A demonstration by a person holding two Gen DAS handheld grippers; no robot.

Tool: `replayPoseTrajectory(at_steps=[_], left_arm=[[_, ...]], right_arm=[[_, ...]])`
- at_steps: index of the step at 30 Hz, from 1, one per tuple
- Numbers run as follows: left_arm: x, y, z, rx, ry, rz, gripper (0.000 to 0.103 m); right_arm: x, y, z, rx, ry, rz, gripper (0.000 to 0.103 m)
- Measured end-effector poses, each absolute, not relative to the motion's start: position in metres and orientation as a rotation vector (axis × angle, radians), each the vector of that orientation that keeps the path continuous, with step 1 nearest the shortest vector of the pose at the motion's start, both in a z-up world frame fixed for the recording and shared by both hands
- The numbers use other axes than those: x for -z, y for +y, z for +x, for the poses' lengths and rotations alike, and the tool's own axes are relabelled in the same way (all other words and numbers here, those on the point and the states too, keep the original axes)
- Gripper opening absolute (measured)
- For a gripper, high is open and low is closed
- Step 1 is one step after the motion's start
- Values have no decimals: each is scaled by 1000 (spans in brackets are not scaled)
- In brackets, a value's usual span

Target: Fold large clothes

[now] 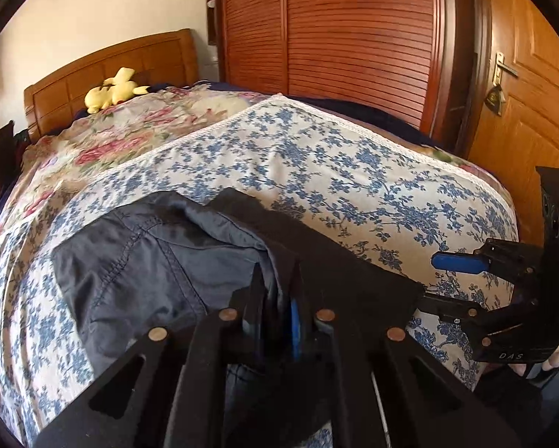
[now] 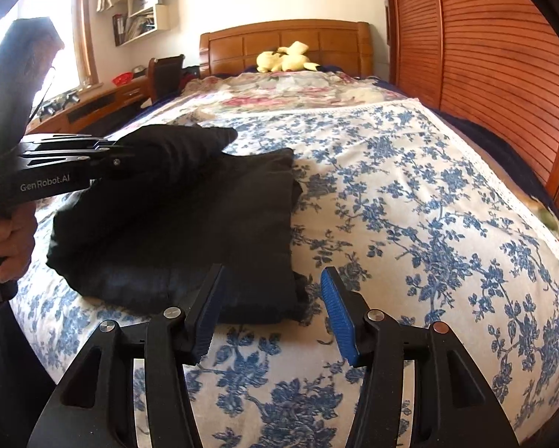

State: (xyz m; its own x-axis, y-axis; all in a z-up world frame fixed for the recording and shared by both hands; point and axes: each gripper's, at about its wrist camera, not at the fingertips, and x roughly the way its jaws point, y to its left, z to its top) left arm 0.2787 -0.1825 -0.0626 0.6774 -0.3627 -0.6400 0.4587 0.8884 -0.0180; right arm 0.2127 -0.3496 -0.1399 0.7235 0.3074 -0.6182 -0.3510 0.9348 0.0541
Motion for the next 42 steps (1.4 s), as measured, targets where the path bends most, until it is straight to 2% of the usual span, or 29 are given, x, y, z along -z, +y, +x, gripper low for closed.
replayPoseTrajectory(at_steps=[7, 15, 32, 36, 42], left_arm=[[44, -149, 248, 451, 631, 108, 15], [41, -99, 215, 407, 596, 89, 27], [114, -11, 180, 231, 654, 23, 27], [121, 0, 173, 220, 658, 4, 27], [129, 13, 163, 201, 663, -17, 27]], right_arm=[[132, -329, 218, -388, 660, -72, 53], [131, -299, 227, -416, 665, -93, 53], [111, -239, 243, -510, 591, -68, 54], [111, -231, 251, -492, 591, -55, 64], [119, -226, 270, -442, 634, -26, 67]])
